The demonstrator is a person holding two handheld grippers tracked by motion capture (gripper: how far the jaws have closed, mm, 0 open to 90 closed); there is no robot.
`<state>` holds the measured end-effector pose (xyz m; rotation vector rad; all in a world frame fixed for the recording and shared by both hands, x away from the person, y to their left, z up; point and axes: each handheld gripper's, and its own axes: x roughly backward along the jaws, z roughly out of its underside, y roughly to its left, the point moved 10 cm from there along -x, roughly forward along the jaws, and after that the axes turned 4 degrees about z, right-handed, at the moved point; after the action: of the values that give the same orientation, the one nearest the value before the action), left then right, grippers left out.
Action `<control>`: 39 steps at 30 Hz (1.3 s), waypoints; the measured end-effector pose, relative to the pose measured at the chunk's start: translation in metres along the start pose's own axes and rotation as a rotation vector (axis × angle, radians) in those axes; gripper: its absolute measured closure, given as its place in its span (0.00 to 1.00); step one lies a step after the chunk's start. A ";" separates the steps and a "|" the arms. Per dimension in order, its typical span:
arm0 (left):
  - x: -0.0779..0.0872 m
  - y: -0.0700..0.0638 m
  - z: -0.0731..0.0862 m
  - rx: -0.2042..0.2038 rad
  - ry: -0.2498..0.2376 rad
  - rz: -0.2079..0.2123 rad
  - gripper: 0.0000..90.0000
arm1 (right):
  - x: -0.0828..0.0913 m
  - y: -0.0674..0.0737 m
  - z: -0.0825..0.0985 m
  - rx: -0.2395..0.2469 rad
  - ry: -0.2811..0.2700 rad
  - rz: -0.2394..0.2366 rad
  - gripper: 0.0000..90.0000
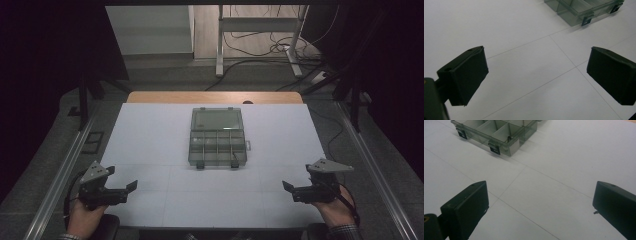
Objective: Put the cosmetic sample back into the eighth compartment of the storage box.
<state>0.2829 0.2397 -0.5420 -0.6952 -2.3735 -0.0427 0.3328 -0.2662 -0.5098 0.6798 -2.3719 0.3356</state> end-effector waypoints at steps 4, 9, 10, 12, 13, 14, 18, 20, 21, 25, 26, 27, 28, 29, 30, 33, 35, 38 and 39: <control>0.000 0.000 0.000 0.000 0.000 -0.001 0.04 | 0.003 -0.004 0.005 -0.014 0.001 0.013 0.00; 0.000 0.000 0.000 -0.001 0.000 -0.001 0.04 | 0.005 -0.008 0.010 -0.023 0.004 0.025 0.00; 0.000 0.000 0.000 -0.001 0.000 -0.002 0.04 | 0.005 -0.008 0.010 -0.023 0.004 0.025 0.00; 0.000 0.000 0.000 -0.001 0.000 -0.001 0.04 | 0.006 -0.009 0.012 -0.032 0.003 0.030 0.00; 0.000 0.000 0.000 -0.001 0.000 -0.002 0.04 | 0.007 -0.011 0.013 -0.039 0.000 0.034 0.00; 0.000 0.000 0.000 -0.001 0.000 -0.002 0.04 | 0.007 -0.011 0.013 -0.039 0.000 0.034 0.00; 0.000 0.000 0.000 -0.001 -0.001 -0.002 0.04 | 0.010 -0.013 0.016 -0.049 -0.007 0.042 0.00; 0.000 0.000 0.000 -0.001 -0.001 -0.002 0.04 | 0.011 -0.014 0.017 -0.053 -0.010 0.046 0.00; 0.000 0.000 0.000 -0.001 -0.001 -0.002 0.04 | 0.012 -0.015 0.017 -0.053 -0.011 0.047 0.00; 0.000 0.000 0.000 0.000 -0.001 -0.002 0.04 | 0.014 -0.017 0.020 -0.058 -0.009 0.056 0.00; 0.000 0.000 0.000 -0.001 -0.001 -0.002 0.04 | 0.015 -0.017 0.021 -0.061 -0.009 0.058 0.00; 0.000 0.000 0.000 -0.001 -0.001 -0.002 0.04 | 0.015 -0.018 0.022 -0.063 -0.006 0.062 0.00; 0.000 0.000 0.000 -0.001 -0.001 -0.002 0.04 | 0.016 -0.019 0.023 -0.064 -0.007 0.063 0.00; 0.000 0.000 0.000 -0.001 -0.001 -0.003 0.04 | 0.017 -0.020 0.024 -0.069 -0.007 0.069 0.00; 0.000 0.000 0.000 -0.001 -0.001 -0.003 0.04 | 0.018 -0.020 0.025 -0.072 -0.005 0.070 0.00; 0.000 0.000 0.000 -0.002 -0.001 -0.004 0.04 | 0.019 -0.022 0.027 -0.074 -0.004 0.077 0.00; 0.000 0.000 0.000 -0.002 -0.001 -0.005 0.04 | 0.020 -0.023 0.029 -0.077 -0.001 0.081 0.00; 0.000 0.000 0.000 -0.001 -0.002 -0.005 0.04 | 0.021 -0.025 0.032 -0.083 0.003 0.087 0.00; 0.000 0.000 0.000 -0.001 -0.002 -0.005 0.04 | 0.021 -0.026 0.035 -0.086 0.009 0.094 0.00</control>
<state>0.2827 0.2402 -0.5419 -0.6902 -2.3776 -0.0454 0.3154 -0.3102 -0.5207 0.5274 -2.3997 0.2749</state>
